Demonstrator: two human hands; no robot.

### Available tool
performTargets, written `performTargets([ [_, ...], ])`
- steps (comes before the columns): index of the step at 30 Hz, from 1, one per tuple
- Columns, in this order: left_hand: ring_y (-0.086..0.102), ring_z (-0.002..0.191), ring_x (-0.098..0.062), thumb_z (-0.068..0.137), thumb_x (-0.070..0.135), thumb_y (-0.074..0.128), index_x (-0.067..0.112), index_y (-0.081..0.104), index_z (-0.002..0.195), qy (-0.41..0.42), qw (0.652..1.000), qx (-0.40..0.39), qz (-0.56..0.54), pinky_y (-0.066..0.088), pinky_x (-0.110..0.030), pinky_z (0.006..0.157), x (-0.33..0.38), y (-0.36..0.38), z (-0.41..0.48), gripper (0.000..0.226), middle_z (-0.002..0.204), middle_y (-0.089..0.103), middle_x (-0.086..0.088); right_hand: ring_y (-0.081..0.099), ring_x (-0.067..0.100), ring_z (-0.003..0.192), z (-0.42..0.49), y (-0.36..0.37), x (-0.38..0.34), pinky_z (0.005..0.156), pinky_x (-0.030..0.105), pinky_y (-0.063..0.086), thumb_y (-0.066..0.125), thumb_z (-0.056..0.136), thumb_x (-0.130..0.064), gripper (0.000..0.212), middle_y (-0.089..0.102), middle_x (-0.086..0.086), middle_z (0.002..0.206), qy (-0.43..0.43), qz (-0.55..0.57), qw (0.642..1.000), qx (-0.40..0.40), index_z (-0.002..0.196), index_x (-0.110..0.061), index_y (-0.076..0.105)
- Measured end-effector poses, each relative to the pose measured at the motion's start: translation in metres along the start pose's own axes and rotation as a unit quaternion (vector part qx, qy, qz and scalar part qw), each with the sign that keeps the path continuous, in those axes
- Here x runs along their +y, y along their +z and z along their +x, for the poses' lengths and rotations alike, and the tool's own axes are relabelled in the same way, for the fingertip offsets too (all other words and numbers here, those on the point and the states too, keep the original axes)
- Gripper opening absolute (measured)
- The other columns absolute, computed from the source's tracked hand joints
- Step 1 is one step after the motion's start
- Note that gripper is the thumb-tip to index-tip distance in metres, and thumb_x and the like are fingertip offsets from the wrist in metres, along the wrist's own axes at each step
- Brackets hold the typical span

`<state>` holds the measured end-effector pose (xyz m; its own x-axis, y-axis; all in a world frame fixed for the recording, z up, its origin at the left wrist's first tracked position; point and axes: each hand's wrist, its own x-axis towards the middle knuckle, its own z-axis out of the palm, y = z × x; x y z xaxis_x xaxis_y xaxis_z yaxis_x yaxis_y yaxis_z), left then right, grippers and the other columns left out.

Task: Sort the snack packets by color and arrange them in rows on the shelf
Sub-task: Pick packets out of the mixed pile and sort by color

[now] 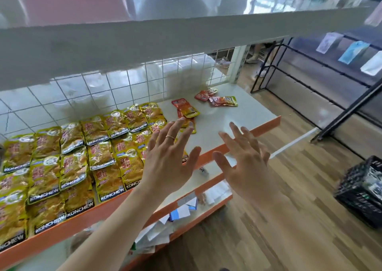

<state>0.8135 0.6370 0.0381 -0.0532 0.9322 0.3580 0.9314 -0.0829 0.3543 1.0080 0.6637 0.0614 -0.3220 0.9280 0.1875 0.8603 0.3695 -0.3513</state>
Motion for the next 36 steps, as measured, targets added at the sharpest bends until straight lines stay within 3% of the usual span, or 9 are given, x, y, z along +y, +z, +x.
performTargets([
  [4,0.037,0.145,-0.026,0.096,0.057,0.036,0.022,0.055,0.140,-0.022,0.999,0.042,0.013,0.030,-0.054,0.118,0.040,0.019,0.015,0.060,0.155,0.045,-0.003,0.005,0.014,0.153,0.016,-0.015,0.043,0.117,0.051,0.003,0.014,0.087,-0.078,0.075,0.014,-0.014,0.165,-0.035,0.002,0.999,0.014,0.149,-0.042,0.037],
  [9,0.034,0.144,-0.022,0.096,0.055,0.040,0.024,0.055,0.140,-0.050,0.996,0.069,0.031,0.027,-0.049,0.117,0.081,0.048,0.026,0.056,0.155,0.044,-0.001,0.006,0.015,0.153,0.031,-0.035,0.092,0.117,0.055,0.009,0.013,0.085,-0.075,0.077,0.017,-0.012,0.165,-0.080,0.004,0.997,0.003,0.149,-0.040,0.039],
  [16,0.037,0.146,-0.025,0.095,0.055,0.037,0.023,0.054,0.141,-0.091,0.993,0.054,0.047,0.029,-0.055,0.117,0.113,0.068,0.020,0.059,0.158,0.041,-0.002,0.007,0.015,0.153,0.041,-0.042,0.129,0.117,0.054,0.010,0.018,0.087,-0.074,0.073,0.019,-0.011,0.164,-0.123,0.028,0.992,-0.010,0.148,-0.039,0.040],
  [30,0.037,0.145,-0.024,0.095,0.057,0.035,0.022,0.054,0.142,-0.124,0.990,0.021,0.065,0.025,-0.049,0.118,0.075,0.098,0.058,0.061,0.157,0.042,-0.002,0.014,0.017,0.152,0.105,0.007,0.133,0.118,0.052,0.011,0.023,0.088,-0.074,0.072,0.022,-0.010,0.163,-0.139,0.025,0.989,-0.042,0.147,-0.038,0.043],
  [36,0.035,0.146,-0.024,0.094,0.055,0.035,0.022,0.050,0.144,-0.133,0.989,-0.019,0.064,0.025,-0.050,0.119,0.038,0.142,0.091,0.061,0.159,0.038,-0.002,0.015,0.015,0.151,0.146,0.036,0.151,0.115,0.054,0.015,0.034,0.091,-0.064,0.064,0.026,-0.007,0.163,-0.116,-0.012,0.990,-0.075,0.148,-0.036,0.042],
])
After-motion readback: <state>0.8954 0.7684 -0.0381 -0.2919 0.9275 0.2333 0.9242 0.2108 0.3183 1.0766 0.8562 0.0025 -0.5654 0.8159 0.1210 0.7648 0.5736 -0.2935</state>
